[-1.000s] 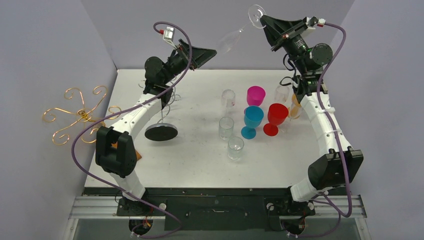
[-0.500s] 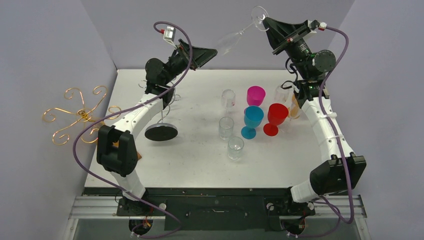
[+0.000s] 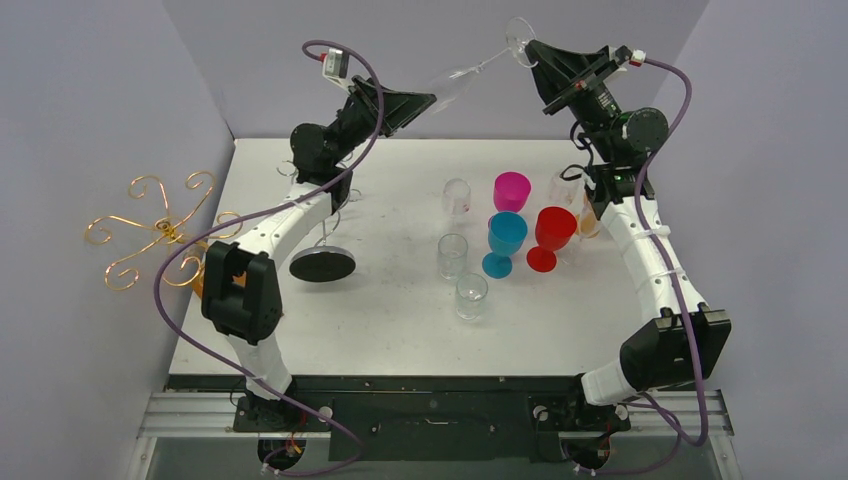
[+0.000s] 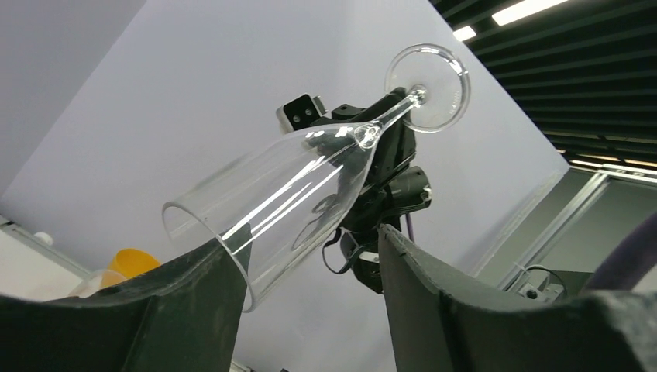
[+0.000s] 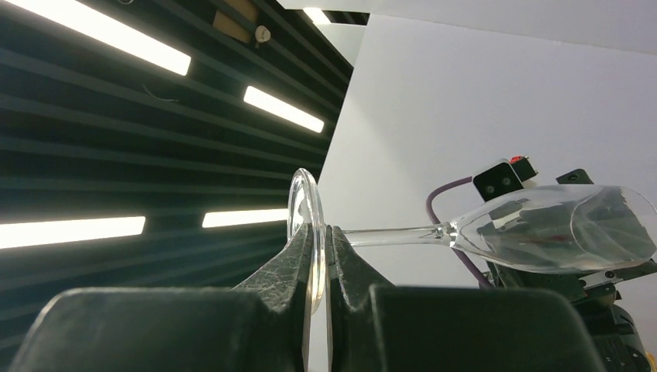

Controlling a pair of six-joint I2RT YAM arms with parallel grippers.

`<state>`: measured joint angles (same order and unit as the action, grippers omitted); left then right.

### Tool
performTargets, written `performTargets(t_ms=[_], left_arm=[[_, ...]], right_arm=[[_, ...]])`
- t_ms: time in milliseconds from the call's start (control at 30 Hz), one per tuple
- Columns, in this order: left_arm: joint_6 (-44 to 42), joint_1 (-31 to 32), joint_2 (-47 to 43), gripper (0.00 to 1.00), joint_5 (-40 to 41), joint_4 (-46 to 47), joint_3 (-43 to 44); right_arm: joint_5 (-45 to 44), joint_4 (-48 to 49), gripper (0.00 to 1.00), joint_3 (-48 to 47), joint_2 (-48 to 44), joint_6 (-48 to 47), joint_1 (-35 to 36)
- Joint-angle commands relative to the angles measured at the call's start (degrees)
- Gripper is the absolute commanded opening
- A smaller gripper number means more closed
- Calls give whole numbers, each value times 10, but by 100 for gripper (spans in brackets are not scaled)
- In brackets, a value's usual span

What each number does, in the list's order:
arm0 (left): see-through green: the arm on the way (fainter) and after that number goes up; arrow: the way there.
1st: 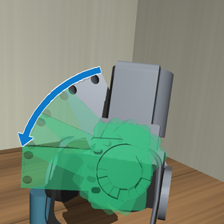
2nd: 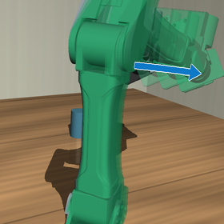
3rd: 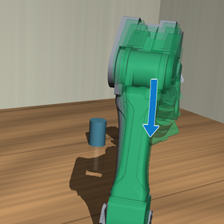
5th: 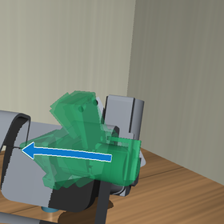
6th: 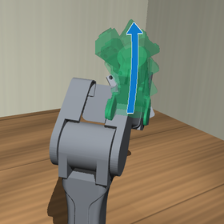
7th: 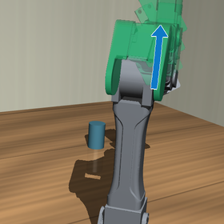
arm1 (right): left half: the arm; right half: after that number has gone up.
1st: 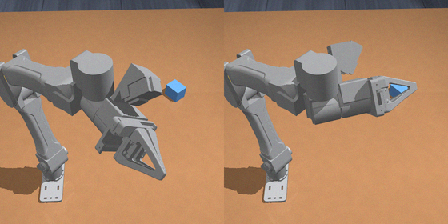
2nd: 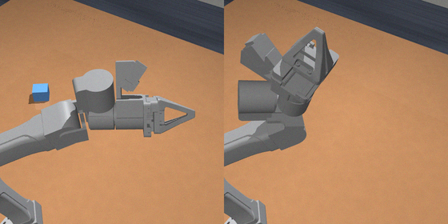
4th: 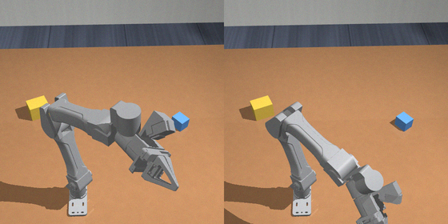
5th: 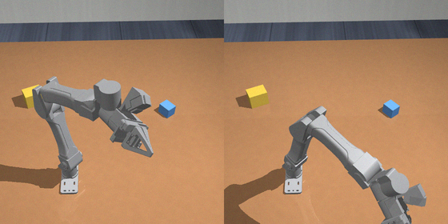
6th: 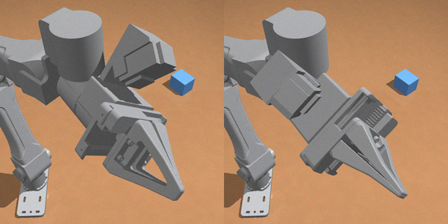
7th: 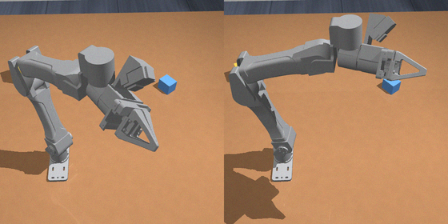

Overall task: Take the wine glass off the wine glass rack
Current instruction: Place the wine glass at the center of the board.

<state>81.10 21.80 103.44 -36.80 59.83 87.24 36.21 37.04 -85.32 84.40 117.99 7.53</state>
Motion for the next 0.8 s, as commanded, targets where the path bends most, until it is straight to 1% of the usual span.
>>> performTargets(t_ms=[0,33,133,233,333,433,633,667,700,733,767], left_arm=[[38,7,4,55,-6,102,37],[42,8,5,51,-5,113,39],[57,11,7,47,-3,128,42],[71,13,9,41,3,154,41],[81,15,6,35,11,159,39],[72,18,-1,28,10,129,42],[42,22,-22,25,13,74,34],[38,22,-25,14,14,65,33],[24,22,-32,9,13,46,31],[17,22,-36,2,13,21,29],[0,23,-46,0,14,7,27]], right_arm=[[9,65,0,0,-10,33,-2],[9,71,0,1,-6,39,-2],[9,85,0,2,4,50,-2],[10,93,0,5,11,60,-3],[11,107,0,17,15,67,-5],[12,107,0,26,14,61,-7],[19,92,0,46,6,41,-13],[21,86,0,48,2,30,-17],[22,79,0,51,0,23,-18],[24,64,0,53,-5,7,-21],[25,44,0,55,-9,-3,-23]])
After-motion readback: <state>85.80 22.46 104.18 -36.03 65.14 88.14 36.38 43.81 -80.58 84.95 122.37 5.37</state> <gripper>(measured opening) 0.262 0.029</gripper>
